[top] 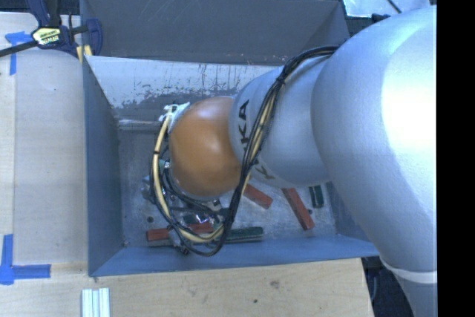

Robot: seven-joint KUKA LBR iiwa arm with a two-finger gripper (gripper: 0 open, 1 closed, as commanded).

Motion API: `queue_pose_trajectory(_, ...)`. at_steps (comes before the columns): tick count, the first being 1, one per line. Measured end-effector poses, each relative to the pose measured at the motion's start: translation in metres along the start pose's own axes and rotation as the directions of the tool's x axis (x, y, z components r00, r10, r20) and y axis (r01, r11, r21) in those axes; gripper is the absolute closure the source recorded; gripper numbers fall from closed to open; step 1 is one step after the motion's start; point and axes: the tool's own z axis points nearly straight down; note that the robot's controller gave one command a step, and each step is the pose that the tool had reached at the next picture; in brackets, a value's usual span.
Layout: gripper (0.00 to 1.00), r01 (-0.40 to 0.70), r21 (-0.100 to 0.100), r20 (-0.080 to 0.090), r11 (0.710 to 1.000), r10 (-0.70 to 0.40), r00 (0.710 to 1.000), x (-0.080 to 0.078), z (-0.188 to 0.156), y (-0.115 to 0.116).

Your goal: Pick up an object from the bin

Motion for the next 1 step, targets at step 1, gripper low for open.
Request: queue_pose_trajectory(1, 1.0, 0.0, -0.002, -0.007, 1.0, 0.0, 1.0, 0.0015, -0.0025, 0.0017)
